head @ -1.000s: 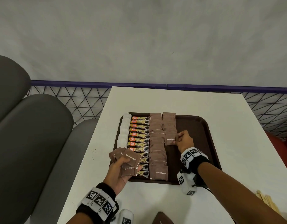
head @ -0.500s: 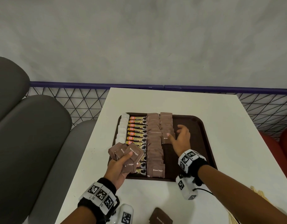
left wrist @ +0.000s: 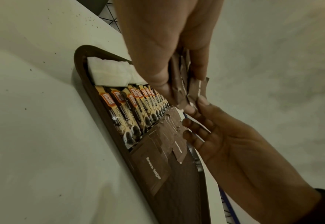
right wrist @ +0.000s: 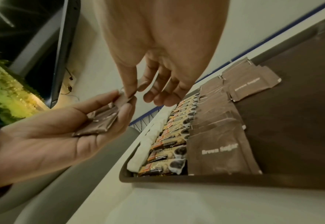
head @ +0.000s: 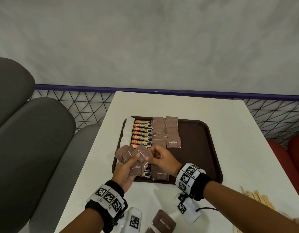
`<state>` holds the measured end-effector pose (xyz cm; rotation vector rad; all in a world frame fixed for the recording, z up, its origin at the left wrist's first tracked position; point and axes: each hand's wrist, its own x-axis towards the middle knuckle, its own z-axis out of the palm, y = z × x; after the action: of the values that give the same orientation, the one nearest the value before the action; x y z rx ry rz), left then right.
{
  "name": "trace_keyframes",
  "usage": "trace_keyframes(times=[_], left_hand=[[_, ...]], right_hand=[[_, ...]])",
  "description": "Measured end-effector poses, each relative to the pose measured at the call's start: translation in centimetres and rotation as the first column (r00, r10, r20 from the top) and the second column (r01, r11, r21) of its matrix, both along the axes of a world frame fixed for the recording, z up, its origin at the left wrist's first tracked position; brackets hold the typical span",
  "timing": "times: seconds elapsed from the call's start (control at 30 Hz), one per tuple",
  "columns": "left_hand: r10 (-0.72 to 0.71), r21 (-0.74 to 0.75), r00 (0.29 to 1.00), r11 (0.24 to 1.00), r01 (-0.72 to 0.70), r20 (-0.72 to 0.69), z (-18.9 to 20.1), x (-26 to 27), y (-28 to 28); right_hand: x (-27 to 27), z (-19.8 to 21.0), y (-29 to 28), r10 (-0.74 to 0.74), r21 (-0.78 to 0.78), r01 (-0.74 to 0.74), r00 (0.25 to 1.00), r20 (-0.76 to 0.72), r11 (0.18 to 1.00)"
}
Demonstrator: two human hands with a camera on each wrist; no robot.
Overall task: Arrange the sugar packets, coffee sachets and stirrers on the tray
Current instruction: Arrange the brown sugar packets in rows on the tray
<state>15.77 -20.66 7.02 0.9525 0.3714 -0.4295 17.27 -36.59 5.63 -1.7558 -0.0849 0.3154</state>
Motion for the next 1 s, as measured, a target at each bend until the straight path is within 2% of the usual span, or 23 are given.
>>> trace_keyframes(times=[0.13,0.27,0.37,0.47,0.57,0.63,0.77,0.9,1.0], left_hand=[[0.013,-0.038,1.000,0.999,-0.014,-0.025,0.1,-0.1,0.0],[-0.004,-0.005,1.000,1.000,0.004,-0.021,0.1,-0.2,-0.3],[-0.011,0.003,0.999,1.000,0.011,-0.033,0.2,-0.2,-0.4],[0.009,-0.019,0.996,1.000,-0.011,-0.090,0.1,0.0,0.0],[0.038,-0.037,0.990,0.998,-0.043,-0.135,-0.5,0.4,0.7],[0.057,-0.038,0.988,0.997,-0.063,-0.145,-1.0,0.6,1.0],[0.055,-0.029,0.990,0.998,-0.060,-0.132,-1.4,0.9,1.2],[0.042,-0.012,0.995,0.999,-0.043,-0.096,-1.8,1.3,1.3],[0.029,-0.009,0.997,1.000,-0.030,-0.078,-2.0,1.5,1.6]], right_hand=[[0.2,-0.1,-0.5,-0.076,0.109,0.084,0.995,-0.071,0.991],[-0.4,-0.4,-0.6,-0.085,0.177,0.107,0.988,-0.127,0.978],[-0.5,-0.9,-1.3,-0.224,0.185,0.259,0.956,-0.190,0.948],[0.8,-1.5,-3.8,-0.464,0.050,0.481,0.865,-0.190,0.876],[2.3,-2.3,-7.1,-0.593,-0.157,0.578,0.803,-0.068,0.801],[3.0,-2.8,-8.7,-0.584,-0.289,0.554,0.811,-0.023,0.781],[4.1,-3.8,-9.7,-0.498,-0.458,0.427,0.866,-0.041,0.780],[5.2,-4.3,-9.3,-0.431,-0.521,0.360,0.902,-0.016,0.774],[5.7,-4.5,-8.8,-0.471,-0.523,0.404,0.882,0.005,0.751]])
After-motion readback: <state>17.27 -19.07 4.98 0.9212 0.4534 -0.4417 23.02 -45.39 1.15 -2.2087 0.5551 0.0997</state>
